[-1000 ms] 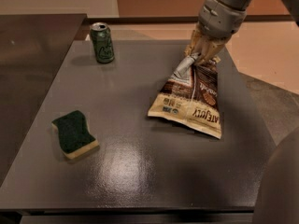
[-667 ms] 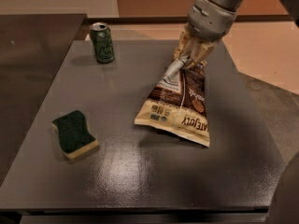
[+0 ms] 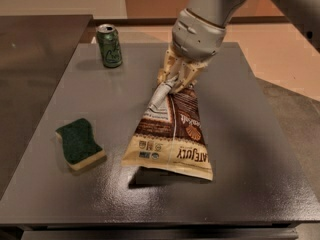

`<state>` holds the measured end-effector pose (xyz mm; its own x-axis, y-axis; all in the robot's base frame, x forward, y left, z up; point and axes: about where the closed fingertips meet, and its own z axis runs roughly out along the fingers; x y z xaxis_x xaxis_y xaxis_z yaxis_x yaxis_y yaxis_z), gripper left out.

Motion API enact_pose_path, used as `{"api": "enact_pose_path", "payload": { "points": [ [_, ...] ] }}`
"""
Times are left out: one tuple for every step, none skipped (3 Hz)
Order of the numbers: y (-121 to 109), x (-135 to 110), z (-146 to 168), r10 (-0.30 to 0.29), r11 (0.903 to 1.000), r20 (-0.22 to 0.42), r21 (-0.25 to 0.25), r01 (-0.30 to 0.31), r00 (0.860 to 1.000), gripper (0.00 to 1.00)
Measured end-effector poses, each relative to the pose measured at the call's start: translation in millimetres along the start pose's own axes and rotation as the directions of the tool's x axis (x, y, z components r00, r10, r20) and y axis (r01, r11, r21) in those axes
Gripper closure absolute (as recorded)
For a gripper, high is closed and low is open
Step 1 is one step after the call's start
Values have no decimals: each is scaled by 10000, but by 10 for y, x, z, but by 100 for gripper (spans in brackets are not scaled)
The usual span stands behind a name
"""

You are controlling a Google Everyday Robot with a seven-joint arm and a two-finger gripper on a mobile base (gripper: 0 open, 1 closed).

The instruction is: Move brown chip bag near sponge

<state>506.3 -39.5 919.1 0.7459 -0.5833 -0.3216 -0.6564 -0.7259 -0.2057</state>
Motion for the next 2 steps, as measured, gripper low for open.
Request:
{"api": "enact_pose_path", "payload": {
  "points": [
    [-29,-303,240,-347,9989,170,-317,352,9993,100],
    [-138,-527,423,-557,9975,168,-436,564,9983,81]
  ]
}}
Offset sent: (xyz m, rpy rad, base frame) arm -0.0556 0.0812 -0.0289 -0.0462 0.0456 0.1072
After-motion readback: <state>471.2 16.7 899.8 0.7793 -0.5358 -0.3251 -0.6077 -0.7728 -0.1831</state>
